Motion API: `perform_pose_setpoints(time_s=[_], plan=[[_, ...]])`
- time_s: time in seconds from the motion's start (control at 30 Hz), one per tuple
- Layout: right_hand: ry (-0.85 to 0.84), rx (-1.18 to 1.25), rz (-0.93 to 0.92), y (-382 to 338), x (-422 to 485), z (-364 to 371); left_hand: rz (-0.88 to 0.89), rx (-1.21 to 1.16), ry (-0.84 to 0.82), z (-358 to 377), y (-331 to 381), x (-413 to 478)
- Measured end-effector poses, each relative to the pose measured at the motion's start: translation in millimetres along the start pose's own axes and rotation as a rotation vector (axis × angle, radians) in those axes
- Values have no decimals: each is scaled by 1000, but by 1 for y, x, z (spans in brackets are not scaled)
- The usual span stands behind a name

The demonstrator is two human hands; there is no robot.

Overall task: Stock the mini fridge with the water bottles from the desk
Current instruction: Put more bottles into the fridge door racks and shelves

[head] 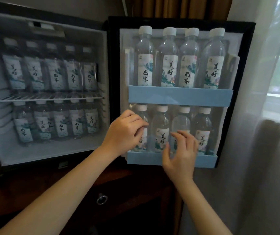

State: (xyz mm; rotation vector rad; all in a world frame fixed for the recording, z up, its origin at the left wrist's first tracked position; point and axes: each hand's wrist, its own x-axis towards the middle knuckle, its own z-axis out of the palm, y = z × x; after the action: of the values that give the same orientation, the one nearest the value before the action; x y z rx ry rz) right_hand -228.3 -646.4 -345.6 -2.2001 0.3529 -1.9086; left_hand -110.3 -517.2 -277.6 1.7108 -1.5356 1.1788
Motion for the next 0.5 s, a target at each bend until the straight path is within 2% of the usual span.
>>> perform_pose_setpoints(time_s=[0.2,0.33,0.5], plan=[[-205,140,-152,-61,-8,68,-193,109,-92,-41,-54,-52],[-246,245,-160,-104,-18,110,-374,187,-135,-82,-93,-97],[-402,412,-169,-163,-38,171,-620,308,-134,-137,-135,-159]])
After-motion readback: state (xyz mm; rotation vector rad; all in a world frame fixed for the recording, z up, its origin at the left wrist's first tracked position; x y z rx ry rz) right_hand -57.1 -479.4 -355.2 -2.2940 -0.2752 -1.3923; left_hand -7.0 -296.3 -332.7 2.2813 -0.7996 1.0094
